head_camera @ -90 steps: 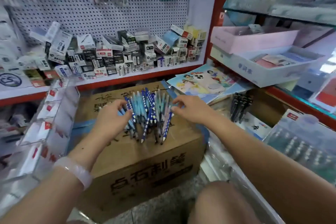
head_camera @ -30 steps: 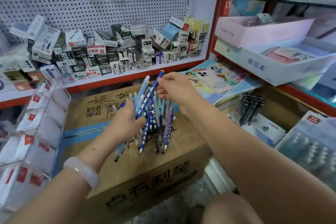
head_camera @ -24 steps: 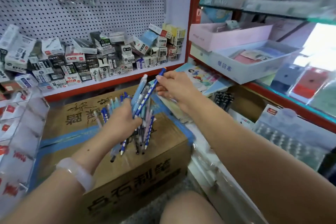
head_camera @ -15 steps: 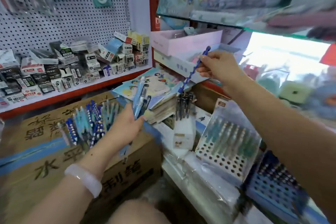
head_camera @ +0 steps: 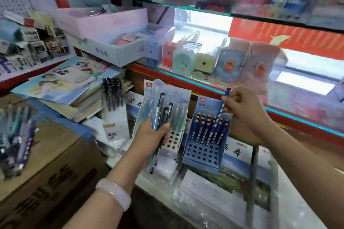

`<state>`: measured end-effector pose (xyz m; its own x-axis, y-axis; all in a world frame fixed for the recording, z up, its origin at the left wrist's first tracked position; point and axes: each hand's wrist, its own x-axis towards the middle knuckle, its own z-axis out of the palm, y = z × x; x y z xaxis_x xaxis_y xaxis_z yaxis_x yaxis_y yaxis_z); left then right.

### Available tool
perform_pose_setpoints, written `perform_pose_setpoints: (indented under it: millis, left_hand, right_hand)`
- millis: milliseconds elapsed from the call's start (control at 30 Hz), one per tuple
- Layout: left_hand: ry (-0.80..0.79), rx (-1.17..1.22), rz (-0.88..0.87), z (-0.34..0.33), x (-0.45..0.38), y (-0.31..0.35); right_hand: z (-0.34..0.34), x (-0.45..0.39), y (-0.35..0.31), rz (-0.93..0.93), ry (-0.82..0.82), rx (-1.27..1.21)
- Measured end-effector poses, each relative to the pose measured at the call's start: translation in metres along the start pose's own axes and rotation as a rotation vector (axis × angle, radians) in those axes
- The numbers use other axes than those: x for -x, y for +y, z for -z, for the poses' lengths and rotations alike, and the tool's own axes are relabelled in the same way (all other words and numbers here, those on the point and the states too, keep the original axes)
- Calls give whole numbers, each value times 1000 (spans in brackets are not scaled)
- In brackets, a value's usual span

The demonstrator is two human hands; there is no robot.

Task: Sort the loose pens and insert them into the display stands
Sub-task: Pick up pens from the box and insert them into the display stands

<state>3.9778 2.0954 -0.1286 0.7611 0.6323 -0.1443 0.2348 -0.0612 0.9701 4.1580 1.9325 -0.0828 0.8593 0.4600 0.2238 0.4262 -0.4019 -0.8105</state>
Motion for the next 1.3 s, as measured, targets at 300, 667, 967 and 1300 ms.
perform_pose_setpoints:
  millis: [300,667,967,1300]
  left_hand:
    - [68,-8,38,7,-1,-29]
    - [6,101,34,-1,3,-28]
    - [-22,159,46,2,11,-25]
    - [-108,328,116,0,17,-19]
  right_hand:
    - [-28,42,67,9,9,382]
    - [-44,38,73,-38,-26,495]
    - [-57,44,75,-179,-83,508]
    - [-73,55,-8,-123,-329,-145]
